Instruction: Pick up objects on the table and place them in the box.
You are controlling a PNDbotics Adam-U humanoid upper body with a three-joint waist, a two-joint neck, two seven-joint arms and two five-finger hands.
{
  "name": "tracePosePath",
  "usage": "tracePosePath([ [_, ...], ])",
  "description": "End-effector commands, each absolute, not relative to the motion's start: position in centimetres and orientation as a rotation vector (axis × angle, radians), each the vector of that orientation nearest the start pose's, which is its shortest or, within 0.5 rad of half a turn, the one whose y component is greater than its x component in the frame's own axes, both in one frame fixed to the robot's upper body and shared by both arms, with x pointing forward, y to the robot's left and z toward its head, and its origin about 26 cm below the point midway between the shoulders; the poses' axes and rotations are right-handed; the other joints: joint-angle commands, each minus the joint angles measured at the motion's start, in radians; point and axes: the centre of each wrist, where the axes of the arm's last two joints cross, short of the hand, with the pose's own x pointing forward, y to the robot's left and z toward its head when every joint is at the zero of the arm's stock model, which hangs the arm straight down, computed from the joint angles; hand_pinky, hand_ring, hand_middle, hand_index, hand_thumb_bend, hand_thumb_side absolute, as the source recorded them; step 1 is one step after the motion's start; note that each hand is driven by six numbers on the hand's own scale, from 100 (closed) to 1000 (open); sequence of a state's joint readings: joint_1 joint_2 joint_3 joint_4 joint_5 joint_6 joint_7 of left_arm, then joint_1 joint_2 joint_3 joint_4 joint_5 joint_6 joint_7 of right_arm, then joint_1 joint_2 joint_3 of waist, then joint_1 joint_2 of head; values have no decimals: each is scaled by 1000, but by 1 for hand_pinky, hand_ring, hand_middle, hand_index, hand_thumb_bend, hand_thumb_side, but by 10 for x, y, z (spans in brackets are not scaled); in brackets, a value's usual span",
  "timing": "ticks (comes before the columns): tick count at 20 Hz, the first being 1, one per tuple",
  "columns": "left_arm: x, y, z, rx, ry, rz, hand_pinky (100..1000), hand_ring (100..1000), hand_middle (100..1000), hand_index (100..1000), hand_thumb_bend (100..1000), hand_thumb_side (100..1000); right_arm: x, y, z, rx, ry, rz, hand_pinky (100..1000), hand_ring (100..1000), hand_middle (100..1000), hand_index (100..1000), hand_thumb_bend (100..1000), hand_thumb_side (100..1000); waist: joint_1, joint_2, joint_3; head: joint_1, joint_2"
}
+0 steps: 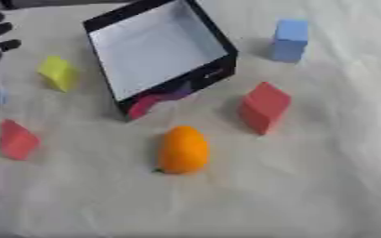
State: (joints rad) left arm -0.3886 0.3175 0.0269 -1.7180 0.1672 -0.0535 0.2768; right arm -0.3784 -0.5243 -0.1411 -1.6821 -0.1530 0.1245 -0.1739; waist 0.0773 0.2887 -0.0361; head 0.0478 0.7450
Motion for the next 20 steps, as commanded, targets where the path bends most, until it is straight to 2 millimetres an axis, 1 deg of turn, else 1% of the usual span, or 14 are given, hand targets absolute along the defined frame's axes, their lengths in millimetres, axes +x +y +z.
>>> tracePosePath([
  [1,348,278,175,190,-2186,63,714,781,718,734,319,761,341,-358,208,-480,-2003,92,741,854,810,860,100,687,-4,-22,1,2,-2],
  [8,348,278,175,191,-2185,62,714,781,718,734,318,761,342,-357,209,-478,-2005,92,741,855,811,862,100,684,-6,-22,5,8,-16],
  [12,348,279,175,195,-2188,68,714,782,718,734,319,760,343,-356,216,-475,-2024,96,742,860,815,864,100,673,-8,-21,15,17,-31],
  [14,348,280,175,200,-2187,68,714,782,719,734,320,760,344,-358,224,-480,-2033,126,744,865,820,868,100,666,-11,-23,16,17,-34],
  [16,348,281,174,207,-2182,64,714,782,719,734,320,761,345,-360,238,-489,-2043,186,749,873,831,874,100,653,-16,-25,16,18,-34],
  [20,347,284,171,220,-2171,52,714,782,719,734,318,763,342,-366,275,-523,-2068,363,758,879,840,879,100,632,-25,-28,12,20,-31],
])
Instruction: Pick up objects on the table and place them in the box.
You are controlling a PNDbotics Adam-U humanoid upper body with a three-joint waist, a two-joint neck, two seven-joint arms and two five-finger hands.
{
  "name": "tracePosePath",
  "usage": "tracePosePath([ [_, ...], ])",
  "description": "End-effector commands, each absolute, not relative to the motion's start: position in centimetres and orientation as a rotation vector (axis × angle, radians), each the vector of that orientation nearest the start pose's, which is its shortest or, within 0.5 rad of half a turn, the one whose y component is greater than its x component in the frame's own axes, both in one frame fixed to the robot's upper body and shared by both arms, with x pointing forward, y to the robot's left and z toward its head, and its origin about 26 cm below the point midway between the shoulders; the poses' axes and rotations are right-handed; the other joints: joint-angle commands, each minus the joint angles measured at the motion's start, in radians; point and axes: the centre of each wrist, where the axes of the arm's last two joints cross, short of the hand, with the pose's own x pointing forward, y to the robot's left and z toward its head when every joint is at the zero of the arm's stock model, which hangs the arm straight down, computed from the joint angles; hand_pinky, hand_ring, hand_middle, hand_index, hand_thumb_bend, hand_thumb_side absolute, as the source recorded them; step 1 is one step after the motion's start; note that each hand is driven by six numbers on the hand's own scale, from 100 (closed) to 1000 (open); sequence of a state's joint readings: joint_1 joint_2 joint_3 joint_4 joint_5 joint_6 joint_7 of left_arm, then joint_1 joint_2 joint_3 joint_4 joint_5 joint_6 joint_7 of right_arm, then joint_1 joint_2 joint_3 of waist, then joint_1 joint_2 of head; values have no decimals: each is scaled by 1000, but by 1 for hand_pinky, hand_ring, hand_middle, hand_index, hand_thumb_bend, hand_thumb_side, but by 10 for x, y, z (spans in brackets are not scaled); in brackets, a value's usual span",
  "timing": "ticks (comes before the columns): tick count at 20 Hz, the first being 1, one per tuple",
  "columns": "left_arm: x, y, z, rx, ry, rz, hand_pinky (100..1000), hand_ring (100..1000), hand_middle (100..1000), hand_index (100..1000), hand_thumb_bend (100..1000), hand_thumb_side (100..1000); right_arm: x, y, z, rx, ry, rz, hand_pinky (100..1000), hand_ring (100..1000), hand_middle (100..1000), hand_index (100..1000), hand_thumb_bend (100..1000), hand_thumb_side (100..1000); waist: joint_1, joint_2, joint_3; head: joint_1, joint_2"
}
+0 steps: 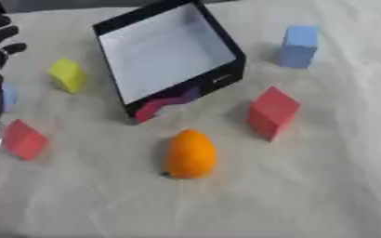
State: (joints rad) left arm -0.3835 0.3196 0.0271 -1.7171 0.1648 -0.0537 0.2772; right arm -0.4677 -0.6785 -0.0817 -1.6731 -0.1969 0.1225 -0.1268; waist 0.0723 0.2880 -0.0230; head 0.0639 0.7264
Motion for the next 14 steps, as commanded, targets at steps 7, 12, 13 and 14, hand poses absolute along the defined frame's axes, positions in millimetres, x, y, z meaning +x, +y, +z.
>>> tracePosePath([
  [7,346,288,171,240,-2163,26,714,783,719,734,318,762,324,-370,341,-650,-1970,829,781,874,842,883,144,618,-45,-37,4,-1,-5],
  [12,347,288,170,242,-2158,8,714,783,719,733,317,764,309,-350,356,-685,-1825,1191,816,898,880,898,145,685,-55,-40,7,-8,-8],
  [13,347,288,170,242,-2156,4,714,783,719,734,316,765,305,-343,357,-682,-1783,1282,820,901,884,900,148,692,-56,-40,7,-10,-8],
  [14,347,288,169,242,-2154,0,714,784,719,733,316,765,302,-337,358,-675,-1744,1371,826,904,887,901,157,696,-57,-40,7,-12,-8],
])
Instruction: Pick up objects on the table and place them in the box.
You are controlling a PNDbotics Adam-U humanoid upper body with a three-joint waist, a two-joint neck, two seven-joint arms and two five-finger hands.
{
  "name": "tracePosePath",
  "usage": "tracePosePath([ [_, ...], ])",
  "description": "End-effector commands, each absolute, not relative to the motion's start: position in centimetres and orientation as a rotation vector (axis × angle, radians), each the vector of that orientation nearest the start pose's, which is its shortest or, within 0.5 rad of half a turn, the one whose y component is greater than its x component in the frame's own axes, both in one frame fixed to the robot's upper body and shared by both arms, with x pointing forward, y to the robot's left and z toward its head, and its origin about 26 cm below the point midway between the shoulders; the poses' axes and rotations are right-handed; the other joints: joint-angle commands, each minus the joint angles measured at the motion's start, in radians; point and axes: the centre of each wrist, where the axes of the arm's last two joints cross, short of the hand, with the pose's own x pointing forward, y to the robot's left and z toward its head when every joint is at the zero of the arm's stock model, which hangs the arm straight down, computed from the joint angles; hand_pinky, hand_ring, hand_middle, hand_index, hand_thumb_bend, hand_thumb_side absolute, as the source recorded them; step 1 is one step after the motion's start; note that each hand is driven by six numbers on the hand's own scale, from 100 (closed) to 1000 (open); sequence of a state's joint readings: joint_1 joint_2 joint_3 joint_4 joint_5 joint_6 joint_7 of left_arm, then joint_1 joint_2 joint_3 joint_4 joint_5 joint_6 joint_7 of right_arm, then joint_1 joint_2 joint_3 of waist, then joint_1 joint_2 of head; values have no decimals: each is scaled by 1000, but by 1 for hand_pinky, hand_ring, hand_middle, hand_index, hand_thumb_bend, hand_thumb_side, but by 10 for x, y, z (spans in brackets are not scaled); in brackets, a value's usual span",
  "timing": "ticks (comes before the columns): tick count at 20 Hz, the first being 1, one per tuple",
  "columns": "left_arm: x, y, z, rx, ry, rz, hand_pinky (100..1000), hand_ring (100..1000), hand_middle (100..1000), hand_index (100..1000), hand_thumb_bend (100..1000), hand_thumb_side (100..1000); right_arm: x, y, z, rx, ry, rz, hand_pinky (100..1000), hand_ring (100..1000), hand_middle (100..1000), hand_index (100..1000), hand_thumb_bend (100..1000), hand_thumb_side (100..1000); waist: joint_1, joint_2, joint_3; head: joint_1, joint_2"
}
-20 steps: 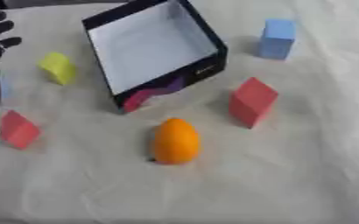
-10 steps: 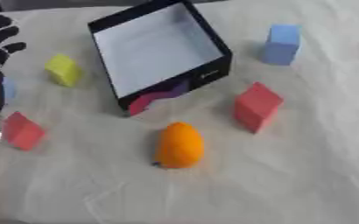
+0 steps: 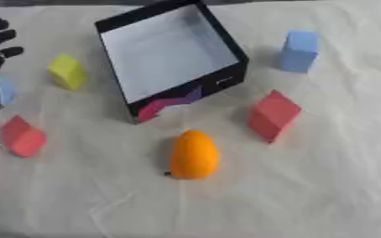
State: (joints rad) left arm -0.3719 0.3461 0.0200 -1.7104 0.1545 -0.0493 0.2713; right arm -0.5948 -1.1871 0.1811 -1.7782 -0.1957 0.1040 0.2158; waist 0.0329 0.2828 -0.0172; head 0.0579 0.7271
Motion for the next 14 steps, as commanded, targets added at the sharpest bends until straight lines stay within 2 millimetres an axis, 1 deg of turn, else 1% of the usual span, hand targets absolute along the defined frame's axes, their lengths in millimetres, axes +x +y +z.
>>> tracePosePath([
  [1,347,288,169,242,-2153,-3,714,784,719,734,315,766,299,-332,359,-668,-1708,1445,831,909,889,903,164,708,-18,-35,1,-8,-9],
  [2,347,288,169,241,-2152,-6,714,784,719,734,315,766,298,-328,359,-654,-1669,1519,833,909,889,903,165,713,-18,-35,1,-10,-10],
  [3,347,288,169,241,-2151,-7,714,784,719,734,315,767,296,-323,358,-638,-1633,1585,834,909,886,903,203,704,-18,-35,1,-11,-10],
  [4,347,288,169,241,-2151,-8,714,785,720,734,315,767,295,-320,357,-617,-1600,1645,835,908,887,903,164,731,-17,-35,1,-12,-10],
  [8,347,287,169,238,-2151,-11,714,785,720,734,314,767,292,-309,351,-533,-1473,1844,840,908,887,904,184,739,-17,-34,3,-13,-9],
  [9,347,287,169,237,-2151,-11,714,785,720,734,314,767,292,-307,350,-516,-1448,1880,840,908,887,904,184,739,-16,-34,3,-12,-9],
  [14,347,287,169,235,-2152,-5,714,786,721,734,313,768,292,-303,349,-502,-1398,2000,847,908,892,915,264,682,-13,-34,1,-5,-8],
])
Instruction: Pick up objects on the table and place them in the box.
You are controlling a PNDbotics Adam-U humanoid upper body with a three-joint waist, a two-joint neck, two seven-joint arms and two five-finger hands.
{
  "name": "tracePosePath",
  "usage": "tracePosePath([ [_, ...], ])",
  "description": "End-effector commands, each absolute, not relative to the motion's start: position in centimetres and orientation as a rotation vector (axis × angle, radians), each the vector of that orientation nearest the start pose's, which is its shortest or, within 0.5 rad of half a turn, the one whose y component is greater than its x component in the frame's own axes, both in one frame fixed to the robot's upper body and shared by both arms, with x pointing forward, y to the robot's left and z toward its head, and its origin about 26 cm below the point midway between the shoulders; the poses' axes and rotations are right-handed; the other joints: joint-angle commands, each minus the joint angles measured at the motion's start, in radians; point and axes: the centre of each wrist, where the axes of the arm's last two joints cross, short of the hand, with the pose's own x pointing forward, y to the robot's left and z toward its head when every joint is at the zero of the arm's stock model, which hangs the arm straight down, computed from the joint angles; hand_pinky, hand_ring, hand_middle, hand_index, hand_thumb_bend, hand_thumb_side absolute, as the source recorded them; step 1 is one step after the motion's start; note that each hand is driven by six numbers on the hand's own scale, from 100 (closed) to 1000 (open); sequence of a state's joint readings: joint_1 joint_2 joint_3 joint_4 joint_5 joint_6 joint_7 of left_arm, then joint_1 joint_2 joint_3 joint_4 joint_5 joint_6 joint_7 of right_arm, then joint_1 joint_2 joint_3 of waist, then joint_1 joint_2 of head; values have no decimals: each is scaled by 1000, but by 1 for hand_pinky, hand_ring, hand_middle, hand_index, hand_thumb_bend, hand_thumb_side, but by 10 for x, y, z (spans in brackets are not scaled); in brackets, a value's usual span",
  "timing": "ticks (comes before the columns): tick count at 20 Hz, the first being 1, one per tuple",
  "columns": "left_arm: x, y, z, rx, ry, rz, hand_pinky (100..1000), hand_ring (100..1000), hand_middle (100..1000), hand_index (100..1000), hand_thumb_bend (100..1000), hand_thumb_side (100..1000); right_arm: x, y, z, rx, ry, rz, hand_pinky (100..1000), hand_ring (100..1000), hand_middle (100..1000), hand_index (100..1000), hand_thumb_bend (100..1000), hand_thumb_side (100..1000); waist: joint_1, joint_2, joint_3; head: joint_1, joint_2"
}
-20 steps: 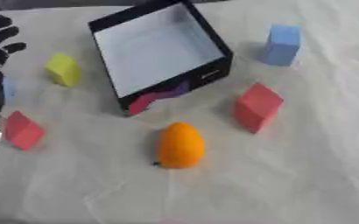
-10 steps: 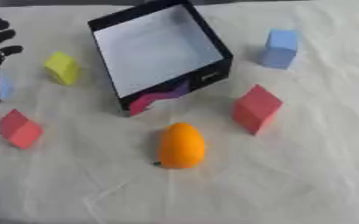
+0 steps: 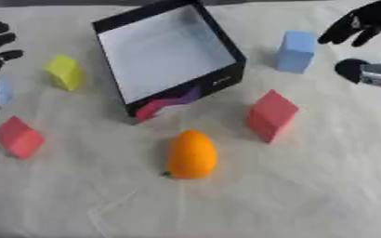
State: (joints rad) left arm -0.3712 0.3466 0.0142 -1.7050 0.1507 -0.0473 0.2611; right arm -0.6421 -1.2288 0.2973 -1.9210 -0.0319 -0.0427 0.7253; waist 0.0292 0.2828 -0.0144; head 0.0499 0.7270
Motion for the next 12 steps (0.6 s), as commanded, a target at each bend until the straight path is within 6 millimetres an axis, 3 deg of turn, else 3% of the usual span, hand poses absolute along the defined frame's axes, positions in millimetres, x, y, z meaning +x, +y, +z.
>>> tracePosePath([
  [1,347,287,169,235,-2151,-6,714,786,721,734,313,768,292,-302,349,-505,-1391,2017,847,908,893,915,275,675,-9,-34,-2,3,-8],
  [7,347,288,168,235,-2149,-8,714,787,721,734,311,769,294,-297,344,-506,-1388,2089,836,886,875,910,365,622,-8,-36,-4,5,-7],
  [12,346,288,166,234,-2143,-12,714,788,721,734,310,771,300,-287,345,-577,-1479,2086,822,856,824,900,598,452,-6,-38,-7,6,-3],
])
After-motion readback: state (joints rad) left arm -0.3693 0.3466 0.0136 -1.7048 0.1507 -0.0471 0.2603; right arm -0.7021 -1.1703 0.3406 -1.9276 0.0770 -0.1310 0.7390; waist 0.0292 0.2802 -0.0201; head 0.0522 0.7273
